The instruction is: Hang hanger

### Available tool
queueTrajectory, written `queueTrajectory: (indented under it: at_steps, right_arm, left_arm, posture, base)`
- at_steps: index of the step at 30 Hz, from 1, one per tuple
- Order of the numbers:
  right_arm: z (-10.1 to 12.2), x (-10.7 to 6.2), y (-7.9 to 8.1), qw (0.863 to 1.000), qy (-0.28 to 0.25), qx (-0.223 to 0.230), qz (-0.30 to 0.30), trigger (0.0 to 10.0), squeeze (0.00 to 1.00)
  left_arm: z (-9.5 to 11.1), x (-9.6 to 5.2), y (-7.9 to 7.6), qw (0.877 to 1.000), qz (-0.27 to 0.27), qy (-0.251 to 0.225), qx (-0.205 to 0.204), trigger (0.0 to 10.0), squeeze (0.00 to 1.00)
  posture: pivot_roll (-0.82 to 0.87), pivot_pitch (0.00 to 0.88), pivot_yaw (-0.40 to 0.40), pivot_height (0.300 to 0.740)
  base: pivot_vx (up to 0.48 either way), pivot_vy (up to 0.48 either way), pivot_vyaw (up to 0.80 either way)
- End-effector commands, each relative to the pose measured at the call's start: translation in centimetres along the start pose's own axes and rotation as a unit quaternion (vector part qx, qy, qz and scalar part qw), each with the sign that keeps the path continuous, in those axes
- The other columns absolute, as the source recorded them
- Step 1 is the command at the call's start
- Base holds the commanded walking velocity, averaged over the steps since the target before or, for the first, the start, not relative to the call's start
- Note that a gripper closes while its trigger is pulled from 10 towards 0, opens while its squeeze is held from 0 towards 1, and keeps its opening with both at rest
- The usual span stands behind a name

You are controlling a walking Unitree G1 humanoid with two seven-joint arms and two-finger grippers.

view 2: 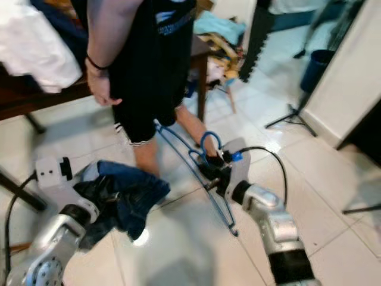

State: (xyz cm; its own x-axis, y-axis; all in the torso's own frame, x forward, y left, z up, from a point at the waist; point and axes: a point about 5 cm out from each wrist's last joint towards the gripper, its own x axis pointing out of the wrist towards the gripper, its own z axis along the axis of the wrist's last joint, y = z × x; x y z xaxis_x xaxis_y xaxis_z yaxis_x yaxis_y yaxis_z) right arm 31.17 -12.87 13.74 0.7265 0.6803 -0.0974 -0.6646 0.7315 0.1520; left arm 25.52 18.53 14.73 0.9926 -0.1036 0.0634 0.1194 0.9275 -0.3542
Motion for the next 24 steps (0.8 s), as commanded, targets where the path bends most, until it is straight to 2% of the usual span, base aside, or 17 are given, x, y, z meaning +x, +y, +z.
queueTrajectory:
  at_steps: [1, 21, 24]
  right_arm:
    - [-0.44, -0.11, 0.07, 1.000, 0.004, 0.009, 0.000, 10.0, 0.00]
    - [-0.16, -0.07, -0.04, 1.000, -0.007, 0.013, -0.002, 10.0, 0.00]
    - [-0.11, -0.08, -0.07, 1.000, -0.011, 0.017, -0.002, 10.0, 0.00]
  left_arm:
    - [0.11, -0.42, 0.40, 1.000, 0.003, -0.003, 0.009, 10.0, 0.00]
    - [0.16, -0.24, 0.42, 1.000, 0.002, -0.005, 0.010, 10.0, 0.00]
    - [0.22, -0.24, 0.36, 1.000, -0.001, -0.008, 0.009, 10.0, 0.00]
  posture:
    - [-0.03, 0.169, 0.006, 0.740]
    - [-0.03, 0.165, 0.007, 0.740]
    - [-0.03, 0.163, 0.007, 0.740]
  base:
    - [0.000, 0.000, 0.00]
    - [0.000, 0.000, 0.00]
    - [0.308, 0.000, 0.00]
